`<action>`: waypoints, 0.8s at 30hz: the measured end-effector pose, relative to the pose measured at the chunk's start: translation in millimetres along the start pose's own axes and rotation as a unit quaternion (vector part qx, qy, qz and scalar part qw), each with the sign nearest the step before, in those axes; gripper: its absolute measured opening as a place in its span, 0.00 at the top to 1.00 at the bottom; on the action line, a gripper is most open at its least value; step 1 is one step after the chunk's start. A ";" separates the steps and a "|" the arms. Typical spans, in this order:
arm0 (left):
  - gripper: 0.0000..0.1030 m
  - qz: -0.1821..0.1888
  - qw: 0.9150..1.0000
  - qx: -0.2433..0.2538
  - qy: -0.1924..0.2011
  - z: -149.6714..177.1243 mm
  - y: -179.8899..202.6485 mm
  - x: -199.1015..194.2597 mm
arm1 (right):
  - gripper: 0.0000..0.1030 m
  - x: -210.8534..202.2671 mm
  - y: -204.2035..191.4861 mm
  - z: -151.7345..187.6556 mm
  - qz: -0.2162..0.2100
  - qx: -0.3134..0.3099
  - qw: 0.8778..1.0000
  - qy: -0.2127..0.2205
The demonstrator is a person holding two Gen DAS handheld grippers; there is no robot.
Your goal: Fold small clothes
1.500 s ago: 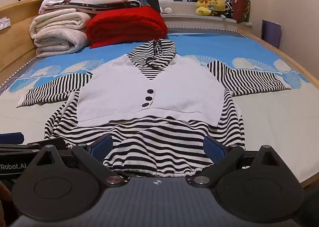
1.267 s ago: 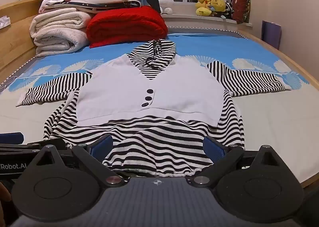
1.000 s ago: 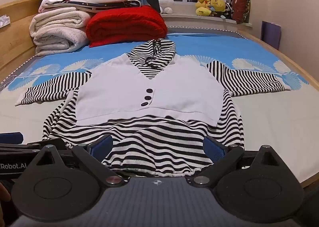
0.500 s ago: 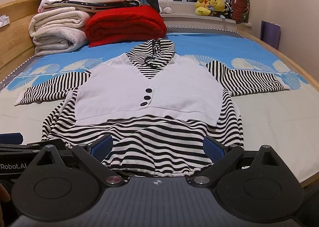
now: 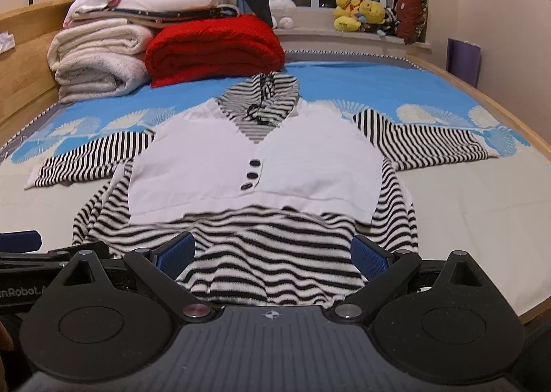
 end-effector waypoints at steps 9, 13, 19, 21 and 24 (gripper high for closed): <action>0.46 -0.030 0.998 0.002 0.048 -92.5 -48.6 0.2 | 0.10 -11.8 9.4 -17.4 0.008 0.010 0.998 0.063; 0.46 -0.052 0.996 0.005 0.075 -149.9 -79.8 15.0 | 0.10 -10.4 22.3 -40.5 -0.017 0.015 0.998 0.055; 0.46 -0.087 0.995 0.000 0.050 -208.2 -139.3 82.9 | 0.10 0.2 27.9 -119.3 -0.028 -0.010 0.996 0.083; 0.55 -0.076 0.996 -0.021 0.047 -213.6 -168.9 103.7 | 0.10 12.5 24.9 -147.4 -0.034 -0.015 0.995 0.095; 0.76 -0.079 0.994 -0.075 0.029 -207.2 -219.0 132.3 | 0.09 40.0 15.6 -182.9 -0.041 -0.022 0.993 0.105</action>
Point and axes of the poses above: each gripper's, at about its wrist camera, not at the fingertips, and x roughly the way its jaws point, y to its right, z to its underside, the point moved 2 cm from there along x, roughly the way its jaws point, and after that the axes turned 8 degrees about -y, right-handed, at the moved point
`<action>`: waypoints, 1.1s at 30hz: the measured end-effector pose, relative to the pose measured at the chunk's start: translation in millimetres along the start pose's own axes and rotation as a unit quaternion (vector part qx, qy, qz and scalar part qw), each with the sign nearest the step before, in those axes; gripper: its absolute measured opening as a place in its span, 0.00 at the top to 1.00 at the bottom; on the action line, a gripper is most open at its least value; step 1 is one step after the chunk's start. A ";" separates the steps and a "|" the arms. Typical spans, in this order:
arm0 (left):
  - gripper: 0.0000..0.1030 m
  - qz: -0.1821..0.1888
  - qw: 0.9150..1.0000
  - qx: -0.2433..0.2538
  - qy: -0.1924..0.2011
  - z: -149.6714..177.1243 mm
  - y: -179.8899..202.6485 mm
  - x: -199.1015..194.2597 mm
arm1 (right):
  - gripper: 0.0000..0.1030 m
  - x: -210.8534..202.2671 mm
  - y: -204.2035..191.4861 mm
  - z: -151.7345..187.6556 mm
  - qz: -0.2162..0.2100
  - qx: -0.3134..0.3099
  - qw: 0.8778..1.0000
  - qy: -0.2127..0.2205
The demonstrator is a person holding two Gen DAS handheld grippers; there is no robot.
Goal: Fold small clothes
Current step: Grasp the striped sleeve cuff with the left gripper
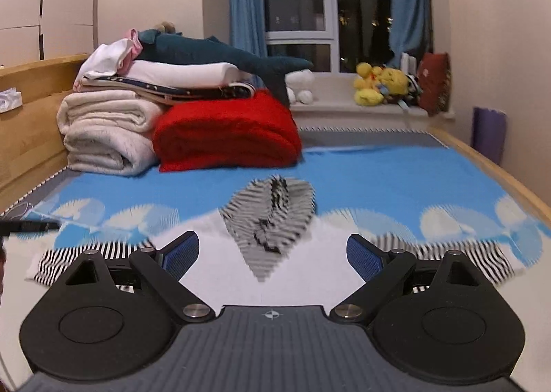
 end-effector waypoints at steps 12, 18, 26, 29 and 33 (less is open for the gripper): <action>0.79 -0.064 0.974 -0.183 -0.120 20.3 -121.9 94.7 | 0.14 128.8 4.8 9.0 -0.037 0.064 0.993 -0.089; 0.68 -0.074 0.941 -0.280 -0.173 36.0 -151.5 130.5 | 0.49 158.0 0.1 14.2 -0.031 0.020 0.997 -0.073; 0.68 -0.087 0.907 -0.361 -0.197 48.5 -163.2 146.6 | 0.50 181.8 4.4 11.3 -0.047 0.026 0.994 -0.100; 0.68 -0.111 0.893 -0.388 -0.196 53.1 -164.7 146.0 | 0.50 186.0 7.3 11.3 -0.047 0.038 0.992 -0.111; 0.83 -0.102 0.898 -0.384 -0.187 51.5 -161.8 148.2 | 0.50 188.2 13.5 9.4 -0.043 0.043 0.992 -0.112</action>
Point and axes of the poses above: each gripper's, at about its wrist camera, not at the fingertips, and x roughly the way its jaws point, y to its right, z to its underside, the point moved 2 cm from there along x, roughly the way its jaws point, and after that the axes turned 8 degrees about -y, right-handed, at the moved point
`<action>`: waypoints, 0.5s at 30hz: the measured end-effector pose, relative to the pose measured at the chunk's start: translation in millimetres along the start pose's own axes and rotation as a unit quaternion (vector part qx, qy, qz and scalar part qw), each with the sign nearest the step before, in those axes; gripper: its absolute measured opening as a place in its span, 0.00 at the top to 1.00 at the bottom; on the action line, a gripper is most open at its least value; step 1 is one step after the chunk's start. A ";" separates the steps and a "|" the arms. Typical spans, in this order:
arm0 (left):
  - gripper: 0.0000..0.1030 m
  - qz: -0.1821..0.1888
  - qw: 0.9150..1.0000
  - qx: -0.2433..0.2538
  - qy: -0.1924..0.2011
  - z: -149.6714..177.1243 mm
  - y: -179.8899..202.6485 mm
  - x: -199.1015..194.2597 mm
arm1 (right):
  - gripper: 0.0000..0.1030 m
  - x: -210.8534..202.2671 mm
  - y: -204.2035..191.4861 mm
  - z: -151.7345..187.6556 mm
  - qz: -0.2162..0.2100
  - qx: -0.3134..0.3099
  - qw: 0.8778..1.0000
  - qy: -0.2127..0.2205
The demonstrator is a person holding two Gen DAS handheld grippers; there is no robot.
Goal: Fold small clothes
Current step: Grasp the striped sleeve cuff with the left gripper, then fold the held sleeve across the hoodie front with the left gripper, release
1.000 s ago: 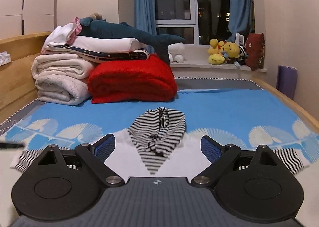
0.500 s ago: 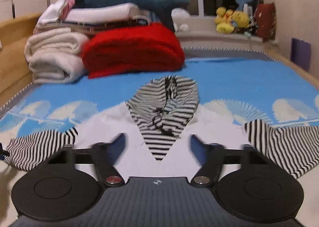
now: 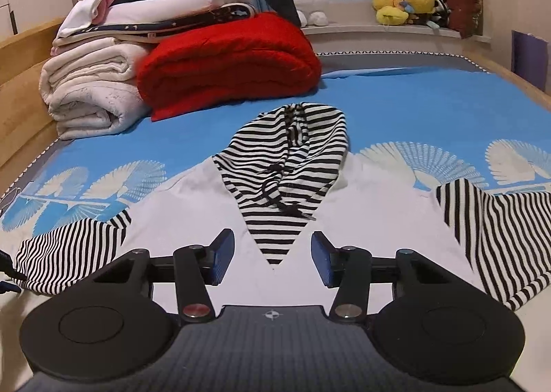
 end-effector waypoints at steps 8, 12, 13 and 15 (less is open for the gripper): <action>0.97 0.063 0.975 0.133 0.168 44.1 89.0 -87.9 | 0.67 -3.2 25.7 -11.2 0.017 0.034 0.999 0.001; 0.97 0.208 0.912 0.290 0.201 133.4 172.7 -143.0 | 0.69 -0.8 37.2 -15.3 0.022 0.057 0.998 0.001; 0.96 0.251 0.890 0.334 0.184 160.7 191.3 -150.8 | 0.68 1.0 40.4 -15.5 0.026 0.064 0.998 -0.001; 0.91 0.323 0.835 0.433 0.100 214.5 224.0 -154.0 | 0.68 5.5 48.5 -14.8 0.036 0.084 0.996 -0.007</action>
Point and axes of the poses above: each gripper's, at about its wrist camera, not at the fingertips, and x roughly the way its jaws point, y to its right, z to its underside, the point moved 2 cm from there along x, roughly the way its jaws point, and after that the axes turned 8 degrees about -y, right-handed, at the moved point
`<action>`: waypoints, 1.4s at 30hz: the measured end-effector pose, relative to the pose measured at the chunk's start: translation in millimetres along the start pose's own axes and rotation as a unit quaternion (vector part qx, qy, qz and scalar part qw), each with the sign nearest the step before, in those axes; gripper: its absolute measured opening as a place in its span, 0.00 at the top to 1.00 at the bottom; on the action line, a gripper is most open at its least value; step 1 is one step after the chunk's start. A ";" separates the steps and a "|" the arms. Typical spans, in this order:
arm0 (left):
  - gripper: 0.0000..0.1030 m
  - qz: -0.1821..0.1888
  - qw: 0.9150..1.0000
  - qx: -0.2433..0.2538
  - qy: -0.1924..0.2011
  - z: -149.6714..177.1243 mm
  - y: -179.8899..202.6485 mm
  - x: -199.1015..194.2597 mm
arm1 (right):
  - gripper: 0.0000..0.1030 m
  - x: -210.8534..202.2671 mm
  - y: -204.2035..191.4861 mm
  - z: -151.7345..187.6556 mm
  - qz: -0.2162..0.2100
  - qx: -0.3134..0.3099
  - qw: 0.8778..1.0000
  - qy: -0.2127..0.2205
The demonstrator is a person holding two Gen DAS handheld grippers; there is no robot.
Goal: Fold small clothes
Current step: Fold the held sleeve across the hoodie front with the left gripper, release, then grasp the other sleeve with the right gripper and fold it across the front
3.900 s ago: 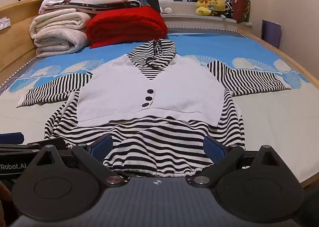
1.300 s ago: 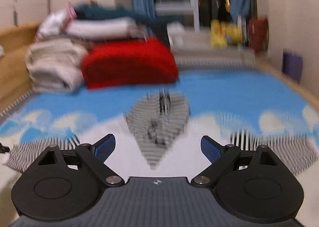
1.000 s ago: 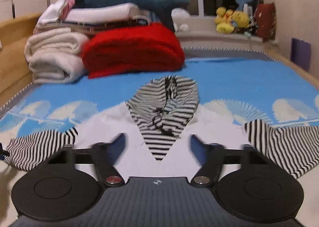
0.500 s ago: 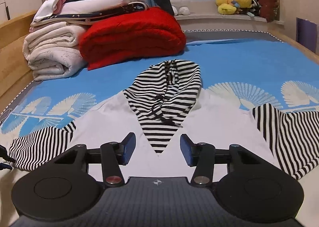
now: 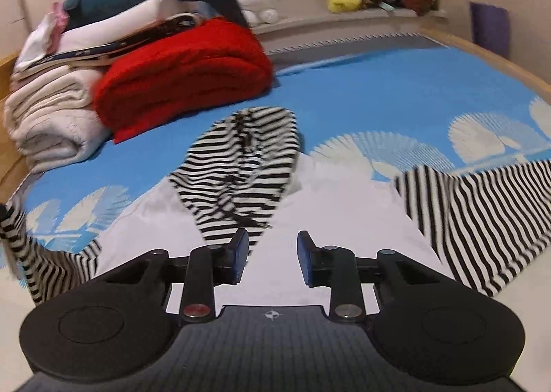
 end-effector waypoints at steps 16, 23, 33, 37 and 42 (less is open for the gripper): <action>0.71 -0.153 0.965 -0.109 -0.185 11.9 -77.1 73.1 | 0.52 67.0 27.0 21.0 -0.016 0.156 0.979 -0.129; 0.71 -0.149 0.963 -0.090 -0.204 18.6 -71.7 79.0 | 0.47 78.0 -76.6 49.9 -0.014 -0.162 0.977 -0.140; 0.71 -0.149 0.963 -0.091 -0.206 24.6 -77.8 78.7 | 0.83 98.8 -103.2 81.6 0.020 -0.322 0.937 -0.134; 0.71 -0.152 0.962 -0.087 -0.210 25.6 -81.1 80.3 | 0.90 72.6 -81.2 43.3 0.006 -0.205 0.976 -0.074; 0.71 -0.138 0.960 -0.092 -0.228 33.1 -83.0 86.9 | 0.90 3.9 -19.6 3.9 -0.005 -0.012 0.994 0.106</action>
Point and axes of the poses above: each gripper's, at about its wrist camera, not at the fingertips, and x roughly the way its jaws point, y to its right, z to its underside, the point moved 2 cm from there along x, roughly the way its jaws point, and after that the axes turned 8 degrees about -y, right-handed, at the moved point
